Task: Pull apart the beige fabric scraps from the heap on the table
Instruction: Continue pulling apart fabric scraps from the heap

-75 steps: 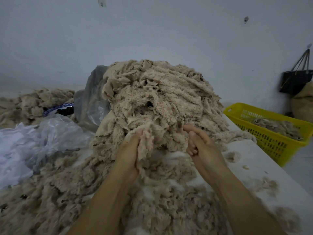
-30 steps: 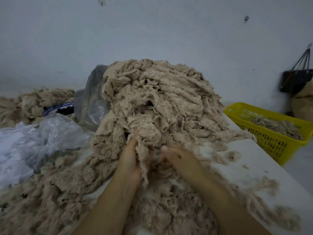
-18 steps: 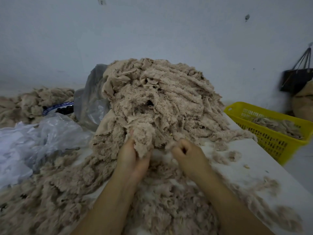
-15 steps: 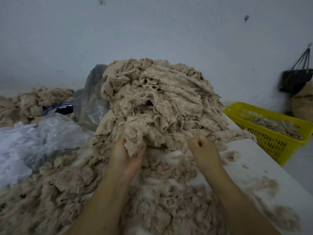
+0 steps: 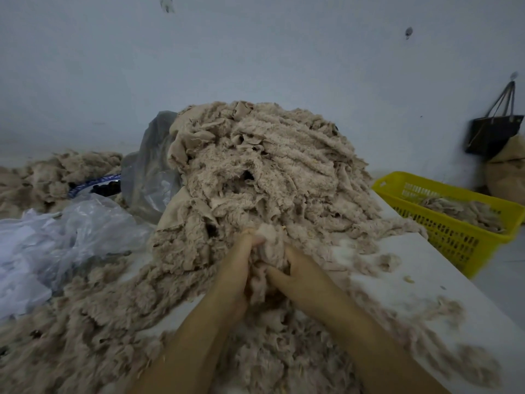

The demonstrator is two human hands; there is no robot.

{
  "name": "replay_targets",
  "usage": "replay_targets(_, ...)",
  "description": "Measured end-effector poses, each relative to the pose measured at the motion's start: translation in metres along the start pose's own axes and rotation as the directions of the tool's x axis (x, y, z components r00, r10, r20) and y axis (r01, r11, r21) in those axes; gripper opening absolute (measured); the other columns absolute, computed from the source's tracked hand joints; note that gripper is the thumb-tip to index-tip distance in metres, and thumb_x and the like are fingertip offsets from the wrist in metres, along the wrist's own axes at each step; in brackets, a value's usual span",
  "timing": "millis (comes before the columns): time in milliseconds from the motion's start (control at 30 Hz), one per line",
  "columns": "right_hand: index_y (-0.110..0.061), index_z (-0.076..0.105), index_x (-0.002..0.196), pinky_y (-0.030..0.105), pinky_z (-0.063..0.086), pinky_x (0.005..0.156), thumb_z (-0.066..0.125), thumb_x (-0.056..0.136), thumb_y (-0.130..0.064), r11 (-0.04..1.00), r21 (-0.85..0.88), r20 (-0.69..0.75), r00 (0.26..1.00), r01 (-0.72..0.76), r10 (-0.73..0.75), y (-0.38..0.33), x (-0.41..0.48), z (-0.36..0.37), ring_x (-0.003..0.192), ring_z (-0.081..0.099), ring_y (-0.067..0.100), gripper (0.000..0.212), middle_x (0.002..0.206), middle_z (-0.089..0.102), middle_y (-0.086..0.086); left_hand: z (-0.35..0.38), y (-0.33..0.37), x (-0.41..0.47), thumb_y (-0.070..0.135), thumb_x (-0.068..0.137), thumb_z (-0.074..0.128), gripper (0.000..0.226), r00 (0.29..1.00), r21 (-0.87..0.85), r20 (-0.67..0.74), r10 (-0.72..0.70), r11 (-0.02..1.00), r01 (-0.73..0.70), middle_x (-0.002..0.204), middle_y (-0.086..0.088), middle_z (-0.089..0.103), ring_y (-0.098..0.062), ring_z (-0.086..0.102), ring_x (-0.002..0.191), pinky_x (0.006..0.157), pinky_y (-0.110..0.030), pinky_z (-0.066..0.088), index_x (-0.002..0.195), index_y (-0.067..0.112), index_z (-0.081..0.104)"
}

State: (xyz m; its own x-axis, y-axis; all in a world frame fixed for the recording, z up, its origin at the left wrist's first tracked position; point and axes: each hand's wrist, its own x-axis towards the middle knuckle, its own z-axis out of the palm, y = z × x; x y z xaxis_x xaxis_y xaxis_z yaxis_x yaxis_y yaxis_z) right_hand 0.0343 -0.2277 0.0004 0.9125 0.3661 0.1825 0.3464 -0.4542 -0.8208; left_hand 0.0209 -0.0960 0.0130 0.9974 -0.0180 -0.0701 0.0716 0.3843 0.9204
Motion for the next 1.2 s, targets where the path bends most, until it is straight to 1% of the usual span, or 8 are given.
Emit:
replay_targets(67, -0.037, 0.06, 0.101, 0.024, 0.055, 0.073, 0.054, 0.097, -0.042, 1.0, 0.016, -0.033, 0.999, -0.026, 0.027, 0.005, 0.0, -0.007, 0.084, 0.064, -0.002, 0.009, 0.092, 0.07, -0.015, 0.003, 0.001, 0.003, 0.036, 0.098, 0.045, 0.04, 1.0, -0.002, 0.01, 0.011, 1.0, -0.011, 0.106, -0.013, 0.074, -0.026, 0.071, 0.099, 0.08, -0.036, 0.055, 0.1, 0.009, 0.074)
replay_targets(167, -0.033, 0.067, 0.081, 0.014, 0.047, 0.054, 0.045, 0.104, -0.032, 0.89, 0.453, -0.365, 0.92, 0.045, 0.14, 0.004, 0.002, -0.027, 0.065, 0.063, 0.004, 0.031, 0.07, 0.069, -0.014, 0.0, 0.001, 0.01, 0.039, 0.099, 0.046, 0.035, 0.975, 0.116, -0.147, 0.168, 0.982, -0.151, 0.09, 0.005, 0.075, -0.017, 0.068, 0.091, 0.076, -0.033, 0.052, 0.092, 0.019, 0.074)
replay_targets(300, -0.012, 0.061, 0.117, 0.026, 0.057, 0.066, 0.046, 0.095, -0.061, 0.204, 0.88, -0.471, 0.735, 0.429, 0.488, 0.016, 0.0, -0.071, 0.084, 0.071, 0.017, 0.056, 0.104, 0.072, 0.004, -0.011, -0.001, 0.015, 0.032, 0.1, 0.054, 0.017, 0.912, 0.308, -0.295, 0.285, 0.932, -0.192, 0.099, 0.006, 0.065, -0.014, 0.061, 0.087, 0.072, -0.025, 0.044, 0.092, 0.026, 0.068)
replay_targets(433, -0.004, 0.061, 0.116, 0.024, 0.056, 0.059, 0.039, 0.098, -0.06, 0.349, 0.923, -0.335, 0.782, 0.162, 0.525, 0.025, 0.003, -0.054, 0.071, 0.067, 0.014, 0.064, 0.099, 0.068, 0.006, -0.006, -0.006, 0.018, 0.025, 0.102, 0.053, 0.017, 0.973, 0.28, -0.162, 0.164, 0.953, -0.114, 0.108, 0.01, 0.067, -0.013, 0.067, 0.093, 0.074, -0.021, 0.051, 0.105, 0.033, 0.067)
replay_targets(633, -0.006, 0.071, 0.093, 0.026, 0.054, 0.055, 0.048, 0.103, -0.04, 0.624, 0.782, -0.326, 0.847, -0.008, 0.42, 0.024, 0.013, -0.034, 0.06, 0.063, 0.012, 0.042, 0.071, 0.068, 0.002, -0.007, 0.007, 0.02, 0.008, 0.1, 0.051, 0.024, 0.965, -0.123, -0.251, 0.081, 0.986, -0.115, 0.081, -0.006, 0.076, -0.018, 0.071, 0.088, 0.074, -0.021, 0.056, 0.095, -0.003, 0.071)
replay_targets(767, -0.008, 0.073, 0.092, 0.029, 0.055, 0.062, 0.047, 0.103, -0.04, 0.73, 0.668, -0.168, 0.926, -0.144, 0.337, 0.019, 0.013, -0.018, 0.069, 0.068, 0.019, 0.042, 0.083, 0.073, 0.012, -0.003, 0.008, 0.005, 0.02, 0.098, 0.045, 0.054, 0.962, 0.355, -0.177, 0.21, 0.925, -0.137, 0.064, -0.006, 0.07, -0.017, 0.066, 0.065, 0.068, -0.03, 0.052, 0.048, 0.019, 0.065)
replay_targets(1000, -0.02, 0.065, 0.052, 0.021, 0.049, 0.053, 0.055, 0.092, -0.048, 0.746, 0.623, 0.102, 0.97, -0.237, 0.223, 0.004, -0.002, -0.017, 0.049, 0.06, 0.011, 0.05, 0.051, 0.061, 0.002, 0.011, -0.015, -0.011, 0.044, 0.095, 0.048, 0.051, 0.909, 0.623, 0.407, 0.091, 0.7, -0.349, 0.059, 0.006, 0.062, -0.006, 0.057, 0.058, 0.066, -0.019, 0.049, 0.052, 0.02, 0.06)
replay_targets(1200, -0.024, 0.075, 0.096, 0.026, 0.053, 0.081, 0.055, 0.094, -0.054, 0.835, 0.544, -0.158, 0.969, -0.077, 0.192, 0.008, 0.003, -0.018, 0.09, 0.072, 0.01, 0.036, 0.089, 0.077, -0.003, 0.005, -0.015, 0.002, 0.071, 0.09, 0.045, 0.054, 0.988, 0.528, -0.002, 0.154, 0.839, -0.13, 0.06, 0.008, 0.066, -0.002, 0.062, 0.058, 0.06, -0.017, 0.05, 0.063, 0.03, 0.069)
